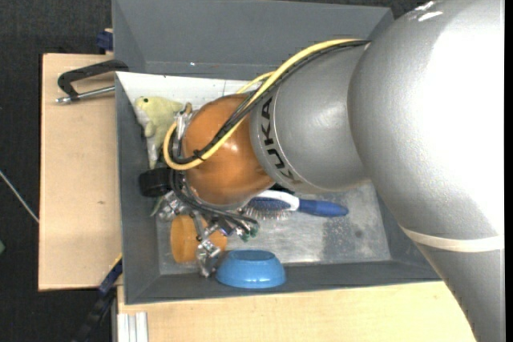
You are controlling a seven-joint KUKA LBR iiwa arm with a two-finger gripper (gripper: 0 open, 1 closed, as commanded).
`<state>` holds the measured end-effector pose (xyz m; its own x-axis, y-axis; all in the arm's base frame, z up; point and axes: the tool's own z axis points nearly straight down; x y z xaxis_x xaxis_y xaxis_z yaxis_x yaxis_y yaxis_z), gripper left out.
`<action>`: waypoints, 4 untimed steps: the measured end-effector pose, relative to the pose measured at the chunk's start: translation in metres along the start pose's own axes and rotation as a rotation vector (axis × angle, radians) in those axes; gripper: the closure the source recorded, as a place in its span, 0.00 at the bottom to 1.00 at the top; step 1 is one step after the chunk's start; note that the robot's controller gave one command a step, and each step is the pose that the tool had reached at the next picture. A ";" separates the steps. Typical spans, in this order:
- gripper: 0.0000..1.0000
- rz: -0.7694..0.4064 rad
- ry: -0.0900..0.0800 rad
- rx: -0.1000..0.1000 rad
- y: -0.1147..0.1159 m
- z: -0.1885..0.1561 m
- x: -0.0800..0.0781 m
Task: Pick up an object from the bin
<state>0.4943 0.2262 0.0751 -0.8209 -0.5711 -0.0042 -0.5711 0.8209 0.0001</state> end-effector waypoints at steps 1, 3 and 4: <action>0.00 0.001 -0.001 0.000 0.000 -0.002 -0.002; 1.00 0.002 -0.008 0.001 0.001 -0.059 -0.005; 1.00 0.004 -0.003 0.000 0.002 -0.063 -0.007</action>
Offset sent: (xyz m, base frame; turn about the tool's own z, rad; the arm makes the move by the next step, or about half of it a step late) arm 0.0000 0.0000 0.0000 0.0000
